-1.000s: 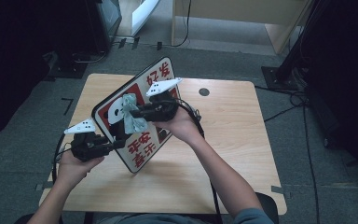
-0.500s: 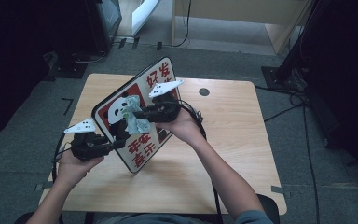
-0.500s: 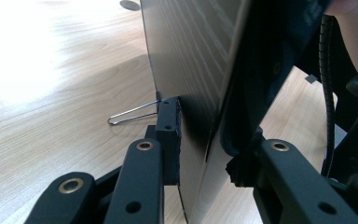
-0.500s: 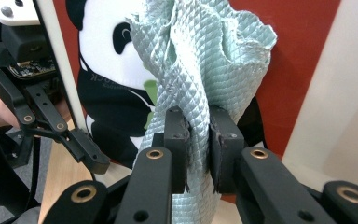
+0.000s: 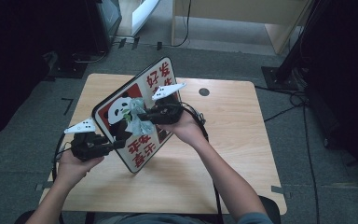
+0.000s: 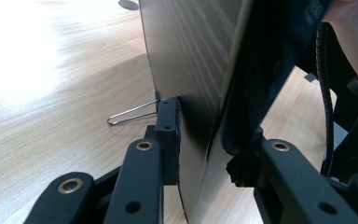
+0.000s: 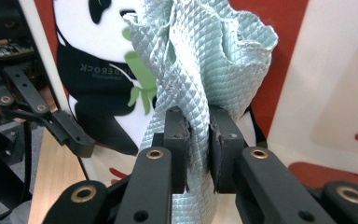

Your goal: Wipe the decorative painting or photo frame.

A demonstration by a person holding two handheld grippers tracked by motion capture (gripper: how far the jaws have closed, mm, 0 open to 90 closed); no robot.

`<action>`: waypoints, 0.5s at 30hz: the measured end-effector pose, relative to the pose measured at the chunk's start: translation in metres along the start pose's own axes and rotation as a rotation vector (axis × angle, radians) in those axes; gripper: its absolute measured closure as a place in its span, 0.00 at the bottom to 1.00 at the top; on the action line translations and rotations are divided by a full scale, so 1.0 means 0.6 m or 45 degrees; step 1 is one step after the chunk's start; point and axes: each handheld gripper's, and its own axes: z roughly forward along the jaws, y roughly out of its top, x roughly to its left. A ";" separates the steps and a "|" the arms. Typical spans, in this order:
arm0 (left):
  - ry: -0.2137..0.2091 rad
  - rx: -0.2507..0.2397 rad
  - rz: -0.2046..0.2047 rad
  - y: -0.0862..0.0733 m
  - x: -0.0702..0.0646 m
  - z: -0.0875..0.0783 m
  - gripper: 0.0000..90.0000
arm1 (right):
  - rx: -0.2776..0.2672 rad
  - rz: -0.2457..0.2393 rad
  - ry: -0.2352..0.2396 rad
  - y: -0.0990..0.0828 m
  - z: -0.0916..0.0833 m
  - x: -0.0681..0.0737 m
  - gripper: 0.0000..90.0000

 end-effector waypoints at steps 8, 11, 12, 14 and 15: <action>-0.004 0.005 0.004 0.001 0.001 0.000 0.78 | 0.015 0.013 -0.013 -0.011 0.001 -0.005 0.89; -0.005 0.004 0.003 0.001 0.001 0.000 0.78 | 0.016 0.012 -0.017 -0.016 0.002 -0.006 0.89; -0.006 0.004 0.003 0.001 0.001 0.000 0.78 | 0.017 0.016 -0.018 -0.017 0.002 -0.006 0.89; -0.007 0.005 0.005 0.001 0.001 0.000 0.78 | 0.024 0.018 -0.022 -0.020 0.002 -0.007 0.89; -0.007 0.006 0.006 0.001 0.001 0.000 0.78 | 0.023 0.019 -0.024 -0.021 0.003 -0.007 0.89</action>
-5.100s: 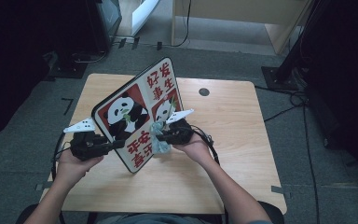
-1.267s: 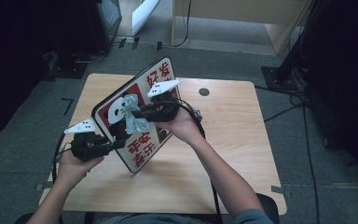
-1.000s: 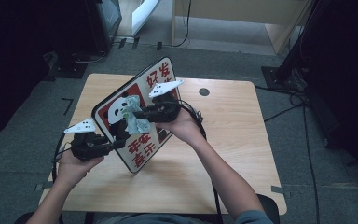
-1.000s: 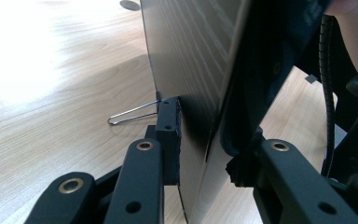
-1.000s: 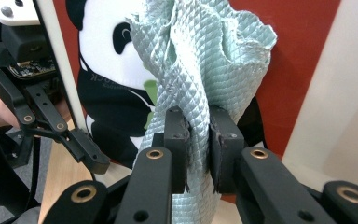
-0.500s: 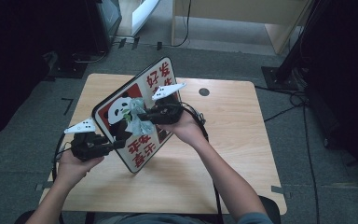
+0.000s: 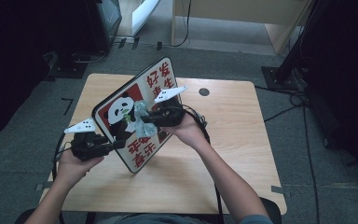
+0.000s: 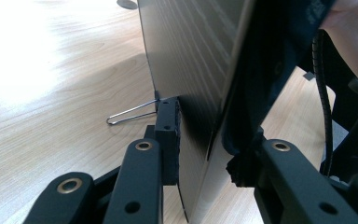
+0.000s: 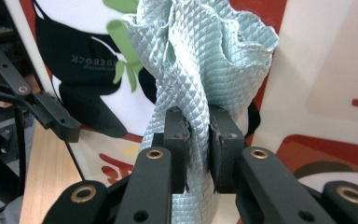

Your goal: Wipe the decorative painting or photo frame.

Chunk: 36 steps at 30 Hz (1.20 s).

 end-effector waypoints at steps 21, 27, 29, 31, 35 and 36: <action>-0.003 0.006 0.003 0.001 0.000 0.000 0.78 | 0.017 0.028 -0.005 -0.033 0.009 -0.006 0.88; -0.005 0.007 0.003 0.001 0.000 0.000 0.78 | 0.020 0.035 -0.003 -0.043 0.012 -0.005 0.88; -0.005 0.007 0.002 0.001 0.000 0.000 0.78 | 0.024 0.042 -0.001 -0.047 0.014 -0.005 0.88; -0.004 0.007 0.003 0.001 0.000 0.000 0.78 | 0.031 0.049 -0.002 -0.052 0.015 -0.004 0.88; -0.008 0.006 0.001 0.001 0.000 0.001 0.78 | 0.054 0.056 0.001 -0.061 0.020 -0.003 0.88; -0.008 0.006 0.000 0.001 0.000 0.001 0.78 | 0.054 0.056 0.002 -0.064 0.020 -0.002 0.88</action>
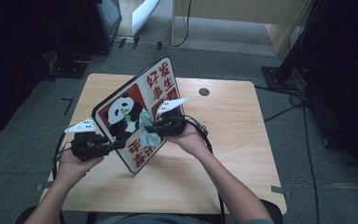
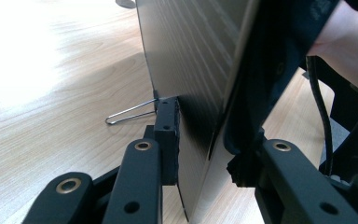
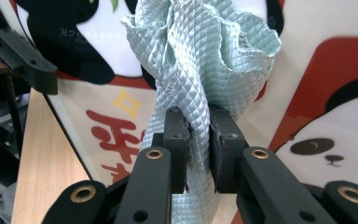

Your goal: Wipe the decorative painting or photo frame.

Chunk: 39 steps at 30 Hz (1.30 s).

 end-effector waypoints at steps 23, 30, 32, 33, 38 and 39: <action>-0.003 0.000 0.004 0.000 0.001 0.000 0.77 | 0.073 0.030 0.011 -0.059 0.028 0.008 0.88; -0.005 0.001 0.003 0.000 0.001 0.000 0.77 | 0.090 0.029 0.008 -0.079 0.036 0.010 0.88; -0.006 0.002 0.004 0.000 0.000 0.000 0.77 | 0.106 0.027 0.009 -0.084 0.039 0.009 0.88; -0.006 0.002 0.004 0.000 0.000 0.000 0.77 | 0.121 0.032 0.010 -0.085 0.040 0.011 0.88; -0.010 0.000 0.004 0.000 0.001 0.000 0.77 | 0.152 0.027 -0.001 -0.083 0.041 0.013 0.88; -0.011 0.000 0.003 0.000 0.001 0.000 0.77 | 0.159 0.029 0.003 -0.081 0.041 0.013 0.88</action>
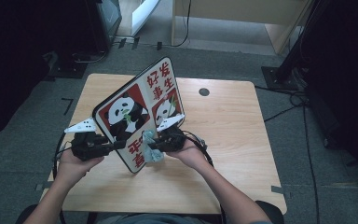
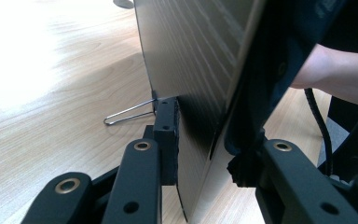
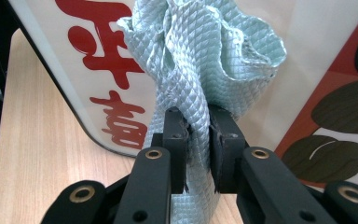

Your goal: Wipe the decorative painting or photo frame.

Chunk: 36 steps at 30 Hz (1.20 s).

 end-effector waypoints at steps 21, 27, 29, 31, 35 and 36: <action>0.001 -0.028 -0.006 -0.003 -0.003 -0.010 0.69 | -0.163 -0.089 0.043 0.107 -0.093 0.044 0.89; 0.010 -0.042 -0.007 -0.007 -0.004 -0.027 0.69 | -0.203 -0.125 0.056 0.150 -0.114 0.061 0.89; 0.012 -0.048 -0.017 -0.009 -0.005 -0.033 0.69 | -0.220 -0.131 0.064 0.163 -0.118 0.064 0.89; 0.018 -0.051 -0.015 -0.011 -0.005 -0.039 0.69 | -0.240 -0.137 0.074 0.177 -0.121 0.068 0.88; 0.025 -0.060 -0.018 -0.015 -0.006 -0.051 0.71 | -0.253 -0.179 0.096 0.205 -0.122 0.079 0.88; 0.019 -0.051 -0.022 -0.015 -0.006 -0.054 0.73 | -0.253 -0.188 0.101 0.212 -0.122 0.084 0.88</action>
